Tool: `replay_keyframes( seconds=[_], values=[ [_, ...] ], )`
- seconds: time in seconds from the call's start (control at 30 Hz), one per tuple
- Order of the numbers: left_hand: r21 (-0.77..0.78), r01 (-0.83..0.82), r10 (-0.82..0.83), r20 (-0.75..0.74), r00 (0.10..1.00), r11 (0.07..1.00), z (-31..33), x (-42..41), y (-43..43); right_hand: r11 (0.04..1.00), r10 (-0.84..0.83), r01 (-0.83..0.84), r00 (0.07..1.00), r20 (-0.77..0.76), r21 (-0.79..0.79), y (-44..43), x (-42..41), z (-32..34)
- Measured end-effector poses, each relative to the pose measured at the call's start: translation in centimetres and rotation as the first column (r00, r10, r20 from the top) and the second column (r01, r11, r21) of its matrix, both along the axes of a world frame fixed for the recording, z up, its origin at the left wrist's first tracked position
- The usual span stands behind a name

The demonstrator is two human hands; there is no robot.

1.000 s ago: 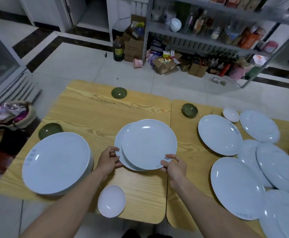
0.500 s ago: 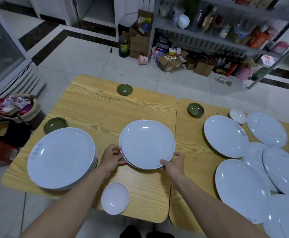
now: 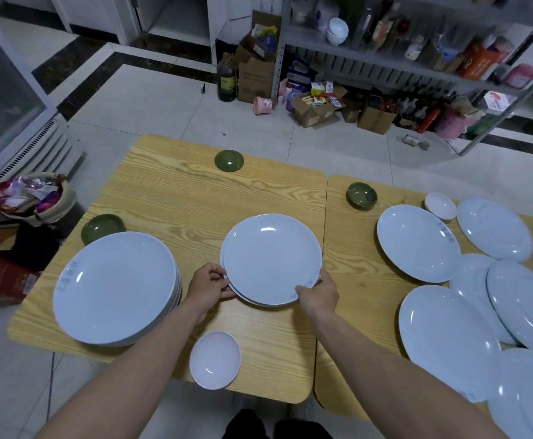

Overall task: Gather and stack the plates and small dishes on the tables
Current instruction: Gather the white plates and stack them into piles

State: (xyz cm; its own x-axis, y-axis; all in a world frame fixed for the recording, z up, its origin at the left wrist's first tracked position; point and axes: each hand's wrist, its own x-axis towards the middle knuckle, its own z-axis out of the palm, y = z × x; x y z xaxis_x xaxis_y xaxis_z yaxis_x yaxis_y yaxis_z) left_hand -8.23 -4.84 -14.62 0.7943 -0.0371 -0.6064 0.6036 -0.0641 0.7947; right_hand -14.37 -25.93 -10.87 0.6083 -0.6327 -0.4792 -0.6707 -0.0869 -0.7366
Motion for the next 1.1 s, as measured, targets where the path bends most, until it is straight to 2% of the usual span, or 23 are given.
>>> replay_keyframes(
  seconds=[0.2, 0.3, 0.33, 0.37, 0.4, 0.43, 0.5, 0.6, 0.67, 0.77, 0.93, 1.1],
  values=[
    [0.048, 0.006, -0.006, -0.007, 1.0, 0.999, 0.9, -0.1, -0.2, 0.999, -0.034, 0.033, 0.996, -0.087, -0.01, -0.1, 0.5, 0.1],
    [0.071, 0.031, -0.03, -0.017, 0.999, 0.997, 1.1, 0.0, -0.4, 0.998, 0.043, -0.046, 0.997, -0.064, -0.044, -0.4, 0.4, 0.2],
    [0.124, 0.073, -0.074, 0.001, 0.997, 0.99, 1.1, 0.0, -0.4, 0.993, 0.091, -0.095, 0.994, -0.056, -0.071, -0.4, 0.3, 0.4],
    [0.25, 0.147, -0.164, 0.046, 0.985, 0.957, 1.3, -0.1, -0.4, 0.978, 0.167, -0.173, 0.984, -0.064, -0.116, -0.4, 0.2, 0.6],
    [0.43, 0.227, -0.294, 0.094, 0.951, 0.874, 1.7, -0.2, -0.5, 0.942, 0.27, -0.284, 0.958, -0.098, -0.18, -0.6, 0.0, 0.8],
    [0.611, 0.271, -0.431, 0.127, 0.893, 0.743, 2.1, -0.3, -0.6, 0.876, 0.381, -0.414, 0.908, -0.172, -0.246, -0.9, -0.2, 1.1],
    [0.837, 0.252, -0.642, 0.146, 0.753, 0.485, 3.3, -0.5, -1.3, 0.69, 0.545, -0.632, 0.775, -0.32, -0.353, -1.8, -0.3, 2.2],
    [0.946, 0.224, -0.828, 0.074, 0.555, 0.234, 6.1, -0.2, -3.4, 0.376, 0.621, -0.817, 0.572, -0.535, -0.437, -3.5, -0.1, 4.5],
    [0.967, 0.218, -0.887, 0.014, 0.462, 0.129, 8.0, 0.1, -5.4, 0.229, 0.59, -0.845, 0.516, -0.621, -0.484, -4.7, -0.2, 6.4],
    [0.979, 0.173, -0.922, 0.032, 0.387, 0.106, 10.7, -0.3, -8.8, 0.177, 0.528, -0.819, 0.547, -0.649, -0.545, -6.9, -1.0, 9.4],
    [0.992, 0.079, -0.953, 0.072, 0.295, 0.1, 15.6, -2.9, -15.8, 0.212, 0.441, -0.732, 0.663, -0.605, -0.648, -12.5, -4.3, 13.3],
    [0.982, 0.047, -0.963, 0.168, 0.212, 0.182, 18.4, -8.0, -23.9, 0.257, 0.397, -0.664, 0.735, -0.55, -0.702, -19.0, -11.0, 15.8]
  ],
)
